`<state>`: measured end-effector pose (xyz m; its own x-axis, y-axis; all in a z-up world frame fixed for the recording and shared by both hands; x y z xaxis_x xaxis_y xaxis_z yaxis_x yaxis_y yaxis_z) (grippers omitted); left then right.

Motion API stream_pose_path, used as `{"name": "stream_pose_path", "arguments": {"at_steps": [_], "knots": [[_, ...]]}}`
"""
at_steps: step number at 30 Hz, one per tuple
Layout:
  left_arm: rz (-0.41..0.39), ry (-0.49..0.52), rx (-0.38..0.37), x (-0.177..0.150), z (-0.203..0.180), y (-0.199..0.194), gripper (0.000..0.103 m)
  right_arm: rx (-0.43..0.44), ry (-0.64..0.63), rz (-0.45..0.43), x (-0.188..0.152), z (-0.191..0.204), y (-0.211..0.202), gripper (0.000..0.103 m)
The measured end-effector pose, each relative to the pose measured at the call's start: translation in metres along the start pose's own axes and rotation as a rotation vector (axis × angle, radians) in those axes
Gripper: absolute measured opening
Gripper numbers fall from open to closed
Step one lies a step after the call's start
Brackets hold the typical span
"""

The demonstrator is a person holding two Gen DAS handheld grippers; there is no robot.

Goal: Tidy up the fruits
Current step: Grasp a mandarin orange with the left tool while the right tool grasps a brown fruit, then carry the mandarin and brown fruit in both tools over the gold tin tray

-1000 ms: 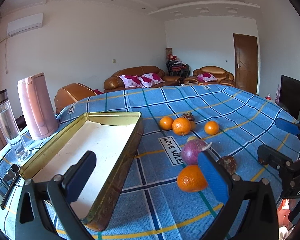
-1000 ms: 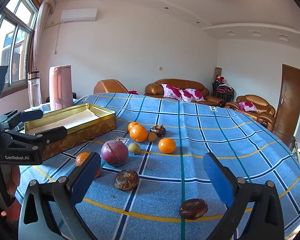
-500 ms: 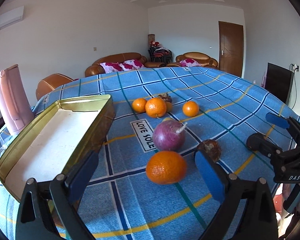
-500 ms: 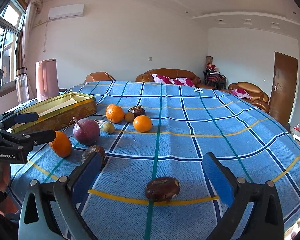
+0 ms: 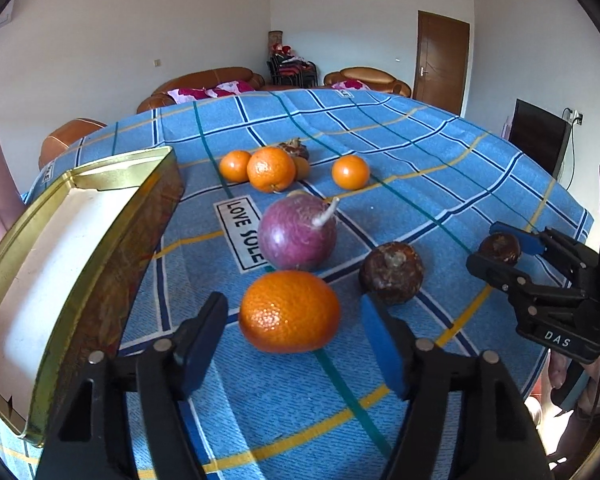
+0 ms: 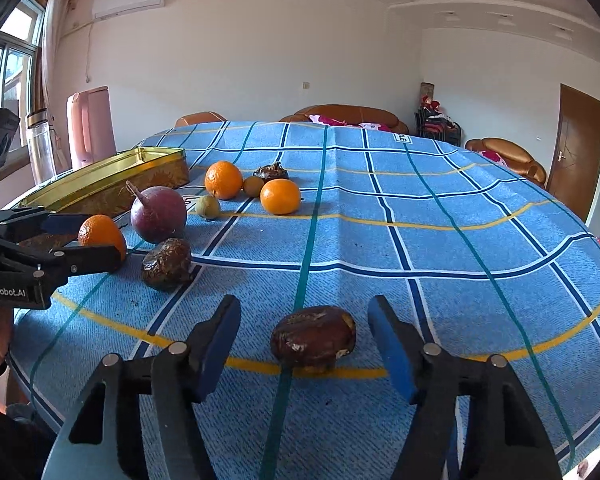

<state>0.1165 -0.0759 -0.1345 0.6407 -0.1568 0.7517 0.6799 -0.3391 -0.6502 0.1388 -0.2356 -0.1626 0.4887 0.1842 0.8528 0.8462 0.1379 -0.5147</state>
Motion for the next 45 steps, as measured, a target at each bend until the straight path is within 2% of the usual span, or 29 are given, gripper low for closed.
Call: {"name": "stream_pose_path", "arguments": {"at_steps": [1,3,4,13,24,45], "knots": [[0.009,-0.004,-0.010,-0.001,0.000,0.002,0.055,0.003,-0.001,0.005,0.000,0.001,0.001,0.053],[0.014,-0.017,-0.025,-0.002,0.001,0.003,0.052,0.008,-0.005,0.009,-0.002,0.001,0.002,0.041],[0.013,-0.022,-0.033,-0.002,0.001,0.003,0.052,0.012,-0.003,0.011,-0.002,0.001,0.002,0.040],[-0.022,-0.038,-0.062,-0.003,0.003,-0.004,0.051,0.060,-0.026,-0.006,0.000,0.015,-0.003,0.040],[-0.103,-0.036,-0.026,0.002,0.014,-0.024,0.051,0.111,-0.049,-0.090,0.019,0.035,-0.025,0.040],[-0.231,-0.040,0.026,0.017,0.030,-0.065,0.051,0.220,-0.106,-0.191,0.056,0.088,-0.043,0.040]]}}
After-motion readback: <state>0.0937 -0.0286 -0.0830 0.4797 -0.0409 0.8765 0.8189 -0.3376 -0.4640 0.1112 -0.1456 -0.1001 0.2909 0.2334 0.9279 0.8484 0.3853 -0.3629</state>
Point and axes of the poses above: each gripper's, at about its wrist camera, not at the fingertips, and y roughly the way its jaws point, z to its left, x to its top, the point moved 8 cm from there along y, roughly the way its jaws point, and after that the axes turned 8 degrees about -x, right-handed, at the moved point
